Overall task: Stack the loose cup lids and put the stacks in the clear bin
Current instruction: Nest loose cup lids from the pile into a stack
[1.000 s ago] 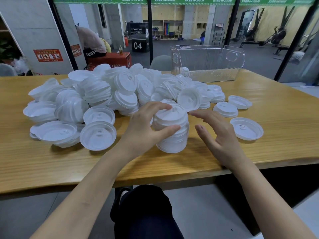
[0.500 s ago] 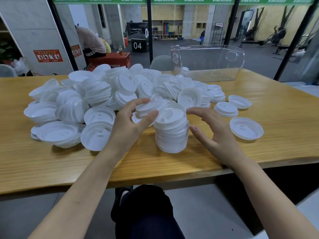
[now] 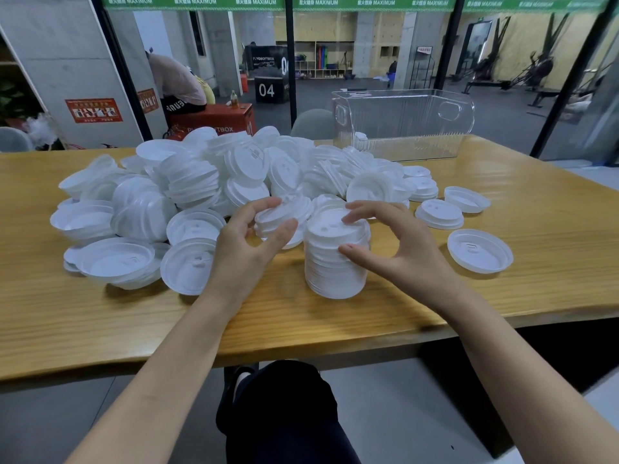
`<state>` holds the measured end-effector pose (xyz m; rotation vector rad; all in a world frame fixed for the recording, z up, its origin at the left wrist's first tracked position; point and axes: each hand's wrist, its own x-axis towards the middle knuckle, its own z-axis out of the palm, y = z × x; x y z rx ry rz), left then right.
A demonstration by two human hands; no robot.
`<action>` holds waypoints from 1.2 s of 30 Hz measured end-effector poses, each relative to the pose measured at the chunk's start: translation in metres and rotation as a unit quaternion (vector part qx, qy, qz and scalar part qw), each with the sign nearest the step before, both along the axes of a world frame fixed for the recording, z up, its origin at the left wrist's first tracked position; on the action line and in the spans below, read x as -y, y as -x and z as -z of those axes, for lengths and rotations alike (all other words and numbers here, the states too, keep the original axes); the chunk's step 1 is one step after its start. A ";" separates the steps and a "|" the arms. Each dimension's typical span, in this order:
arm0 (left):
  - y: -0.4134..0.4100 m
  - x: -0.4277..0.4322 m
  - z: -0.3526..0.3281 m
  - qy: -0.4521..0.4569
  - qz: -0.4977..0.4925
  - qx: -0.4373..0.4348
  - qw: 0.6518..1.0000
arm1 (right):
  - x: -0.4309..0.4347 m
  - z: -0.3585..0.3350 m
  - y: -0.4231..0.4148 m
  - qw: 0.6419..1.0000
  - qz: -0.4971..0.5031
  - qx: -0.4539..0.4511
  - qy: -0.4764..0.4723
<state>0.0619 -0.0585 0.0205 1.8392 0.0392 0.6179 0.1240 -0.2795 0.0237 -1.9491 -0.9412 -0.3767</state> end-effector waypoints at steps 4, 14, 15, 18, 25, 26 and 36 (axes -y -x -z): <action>0.001 0.001 0.000 -0.001 0.003 0.000 1.000 | 0.004 0.008 0.002 0.999 0.004 -0.024 -0.027; 0.002 0.003 -0.001 -0.015 0.011 0.002 1.000 | 0.000 0.008 0.002 1.000 -0.008 0.000 -0.010; 0.002 0.002 0.000 -0.018 0.012 0.003 1.000 | 0.000 0.009 0.002 1.000 -0.007 0.004 -0.013; 0.001 0.001 0.001 -0.021 0.014 0.007 1.000 | -0.001 0.013 0.002 1.000 -0.004 0.012 -0.020; 0.002 0.016 -0.013 -0.062 0.067 0.042 0.995 | 0.011 0.012 -0.001 0.998 0.006 0.027 -0.052; 0.001 0.019 -0.015 -0.084 0.081 0.043 0.992 | 0.015 0.013 -0.002 0.997 0.017 0.038 -0.059; -0.004 0.029 -0.011 -0.154 0.136 -0.007 0.979 | 0.020 0.024 -0.010 0.996 0.025 0.065 -0.060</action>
